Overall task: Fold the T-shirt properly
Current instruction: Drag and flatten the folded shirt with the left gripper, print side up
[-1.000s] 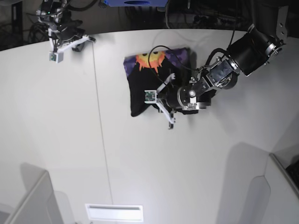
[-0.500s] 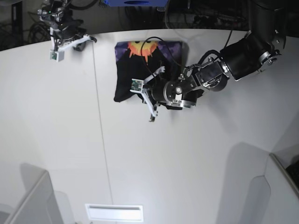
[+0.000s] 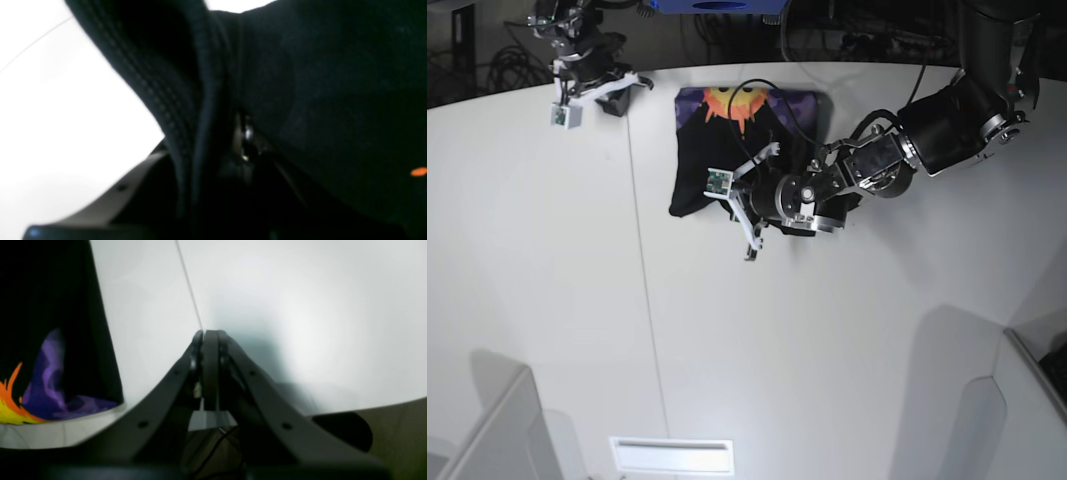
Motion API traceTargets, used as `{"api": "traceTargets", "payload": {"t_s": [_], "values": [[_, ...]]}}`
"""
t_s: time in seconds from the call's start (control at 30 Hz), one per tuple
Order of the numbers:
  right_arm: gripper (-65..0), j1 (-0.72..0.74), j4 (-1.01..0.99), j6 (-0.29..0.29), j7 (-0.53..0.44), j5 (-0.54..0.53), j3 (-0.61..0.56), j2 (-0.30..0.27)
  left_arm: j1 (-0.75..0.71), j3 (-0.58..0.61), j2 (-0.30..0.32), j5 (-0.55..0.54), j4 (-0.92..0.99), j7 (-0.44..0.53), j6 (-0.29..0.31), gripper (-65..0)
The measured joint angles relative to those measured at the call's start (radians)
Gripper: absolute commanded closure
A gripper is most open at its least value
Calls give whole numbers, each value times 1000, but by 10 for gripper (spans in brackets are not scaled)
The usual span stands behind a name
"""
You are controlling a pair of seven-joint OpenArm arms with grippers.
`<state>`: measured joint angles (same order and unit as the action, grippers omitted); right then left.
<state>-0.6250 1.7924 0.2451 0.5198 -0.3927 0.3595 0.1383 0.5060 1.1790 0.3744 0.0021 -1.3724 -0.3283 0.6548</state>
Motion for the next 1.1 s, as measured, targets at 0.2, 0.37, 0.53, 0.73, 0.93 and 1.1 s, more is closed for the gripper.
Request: {"api": "traceTargets", "payload": {"t_s": [0.2,0.37,0.53,0.73,0.93,1.1], "values": [[0,0,2,0,2,0,0,0,0,0,0,0,-2,-5,0,-56],[0,0,2,0,2,0,0,0,12,-3,-27,1,-13,-94,-12,-397],[0,0,2,0,2,0,0,0,23,-6,-33,13,-34,-111,-18,-555],[0,-2,3,0,2,0,0,0,-8,-109,-28,13,-92,-160,35,-569],[0,-2,20,0,15,10,0,-2,-8,-291,-36,34,-144,-191,50,-566],[0,-14,86,-11,57,35,-2,-3,-48,-431,-57,38,-153,-195,50,-564]]}}
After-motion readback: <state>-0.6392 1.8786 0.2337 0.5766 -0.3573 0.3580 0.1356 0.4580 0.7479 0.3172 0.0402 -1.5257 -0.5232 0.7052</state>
